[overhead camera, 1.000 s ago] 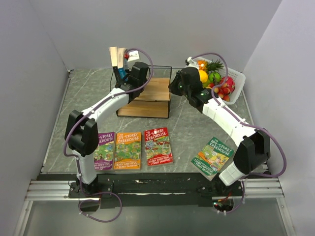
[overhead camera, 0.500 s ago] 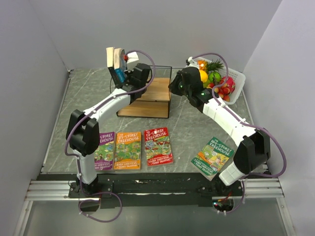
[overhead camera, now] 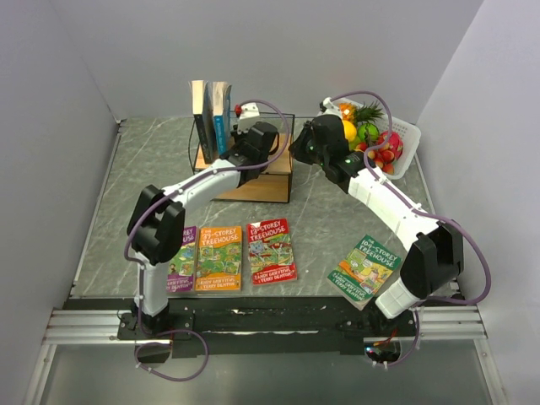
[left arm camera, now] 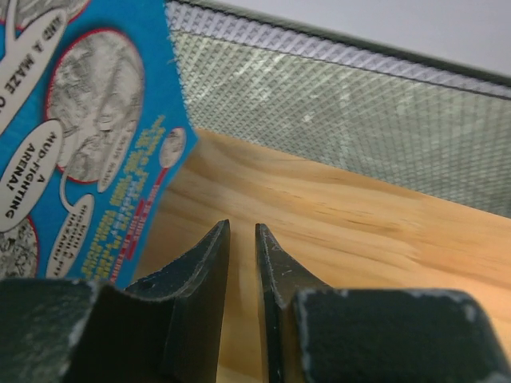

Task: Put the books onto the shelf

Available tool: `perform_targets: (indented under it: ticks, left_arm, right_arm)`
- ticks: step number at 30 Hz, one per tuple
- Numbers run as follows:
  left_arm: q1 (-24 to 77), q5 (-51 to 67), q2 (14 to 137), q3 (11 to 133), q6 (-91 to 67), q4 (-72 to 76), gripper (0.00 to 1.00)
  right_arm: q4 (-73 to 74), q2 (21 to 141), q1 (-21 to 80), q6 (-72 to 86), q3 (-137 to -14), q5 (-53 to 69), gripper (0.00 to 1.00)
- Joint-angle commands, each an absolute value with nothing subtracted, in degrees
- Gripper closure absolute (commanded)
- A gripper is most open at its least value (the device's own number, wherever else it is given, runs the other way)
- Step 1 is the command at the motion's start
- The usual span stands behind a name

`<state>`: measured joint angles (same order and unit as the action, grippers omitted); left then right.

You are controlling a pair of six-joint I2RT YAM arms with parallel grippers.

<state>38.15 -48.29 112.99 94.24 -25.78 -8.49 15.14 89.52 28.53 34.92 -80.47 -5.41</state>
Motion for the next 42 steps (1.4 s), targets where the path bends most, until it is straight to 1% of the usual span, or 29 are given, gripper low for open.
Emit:
perform_targets:
  ticks: [1, 3, 8, 15, 19, 26, 42]
  left_arm:
    - [37.79, -54.75, 115.74, 98.95, -27.42, -12.03, 0.74]
    - [37.27, -54.93, 116.45, 99.75, -29.95, -14.84, 0.75]
    - [35.6, -55.19, 115.49, 97.82, -31.99, -14.85, 0.75]
    - [35.42, -59.41, 117.51, 99.84, -30.15, -17.75, 0.76]
    - [35.16, -60.73, 117.51, 98.88, -29.18, -17.41, 0.76]
    - [33.58, -61.52, 118.21, 98.97, -28.13, -18.11, 0.76]
    - [31.73, -62.67, 117.86, 97.47, -23.29, -14.59, 0.76]
  right_arm:
    - [14.59, 90.79, 27.33, 35.07, -80.16, -6.77, 0.85]
    - [14.59, 90.97, 27.33, 35.16, -80.16, -6.59, 0.85]
    - [14.59, 90.97, 27.25, 35.16, -80.07, -6.59, 0.85]
    - [14.5, 91.23, 26.98, 35.42, -79.98, -6.06, 0.85]
    - [14.33, 91.23, 27.07, 35.68, -79.81, -5.89, 0.85]
    - [14.15, 91.06, 26.81, 35.77, -79.37, -5.71, 0.85]
    - [13.89, 91.32, 26.63, 36.04, -79.19, -5.27, 0.85]
